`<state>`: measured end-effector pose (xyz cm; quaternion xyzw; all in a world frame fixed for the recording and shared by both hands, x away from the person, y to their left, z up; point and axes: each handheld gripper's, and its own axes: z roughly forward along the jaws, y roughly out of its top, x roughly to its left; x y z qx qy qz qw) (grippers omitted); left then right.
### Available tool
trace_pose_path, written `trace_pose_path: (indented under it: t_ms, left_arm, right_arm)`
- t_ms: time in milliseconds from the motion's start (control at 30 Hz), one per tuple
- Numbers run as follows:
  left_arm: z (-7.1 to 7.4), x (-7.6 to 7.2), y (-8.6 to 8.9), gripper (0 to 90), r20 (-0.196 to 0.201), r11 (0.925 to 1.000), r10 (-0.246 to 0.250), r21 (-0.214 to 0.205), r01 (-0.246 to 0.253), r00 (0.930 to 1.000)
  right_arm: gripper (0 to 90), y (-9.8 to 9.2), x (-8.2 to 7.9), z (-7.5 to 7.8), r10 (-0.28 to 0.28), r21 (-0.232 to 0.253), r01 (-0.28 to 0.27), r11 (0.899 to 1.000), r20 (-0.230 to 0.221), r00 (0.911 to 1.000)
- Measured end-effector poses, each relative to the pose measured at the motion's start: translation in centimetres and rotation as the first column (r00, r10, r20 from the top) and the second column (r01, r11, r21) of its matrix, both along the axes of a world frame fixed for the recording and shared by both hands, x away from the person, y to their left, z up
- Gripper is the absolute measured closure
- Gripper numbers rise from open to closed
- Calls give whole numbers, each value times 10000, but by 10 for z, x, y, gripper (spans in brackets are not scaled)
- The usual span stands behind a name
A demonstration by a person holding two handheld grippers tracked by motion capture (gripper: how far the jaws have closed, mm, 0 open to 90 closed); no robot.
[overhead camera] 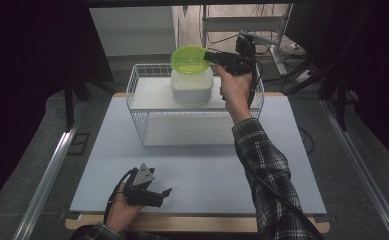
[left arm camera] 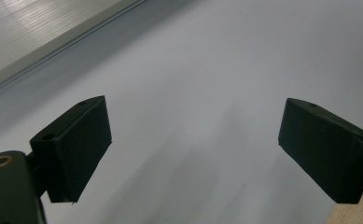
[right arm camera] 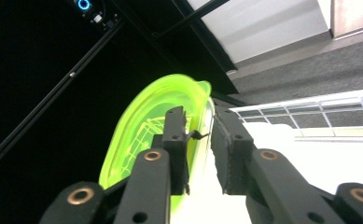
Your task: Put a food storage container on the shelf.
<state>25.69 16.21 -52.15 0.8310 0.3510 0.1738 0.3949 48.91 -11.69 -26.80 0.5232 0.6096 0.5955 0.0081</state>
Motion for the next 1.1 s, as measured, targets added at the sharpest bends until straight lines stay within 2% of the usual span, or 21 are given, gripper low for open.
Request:
trace_pose_path:
  t_ms: [333,467,533,567,667,733,833,933,1100]
  left_arm:
    - [0,0,0,92,-6,10000,-15,4,15,10000]
    - [0,0,0,92,-13,10000,-19,-4,19,10000]
    - [0,0,0,91,-6,10000,-24,-18,24,10000]
    - [0,0,0,92,-6,10000,-24,-18,24,10000]
    - [0,0,0,92,-8,10000,-27,-25,27,10000]
    - [-1,0,0,92,-30,10000,-25,-32,25,10000]
    - [-1,0,0,92,-32,10000,-28,-34,28,10000]
    - [-1,0,-1,92,-35,10000,-25,-29,25,10000]
    - [0,0,-1,92,-108,10000,-16,-35,15,9999]
  right_arm:
    - [668,-1,4,-3,1,-29,-1,10000,-80,10000]
    - [612,-2,6,-5,91,-98,-92,9999,-70,9999]
    - [526,-2,7,-6,285,-285,-286,9992,-34,9996]
    - [526,-2,7,-6,285,-285,-286,9992,-34,9996]
    - [412,-2,8,-7,617,-407,-609,9973,179,9979]
    - [387,-3,8,-7,717,-411,-708,9966,221,9972]
    - [310,-6,6,-6,969,-570,-940,9939,516,9940]
    - [266,-10,4,-6,1247,-737,-1195,9901,700,9897]
    - [241,-15,0,-8,1533,-799,-1464,9860,878,9843]
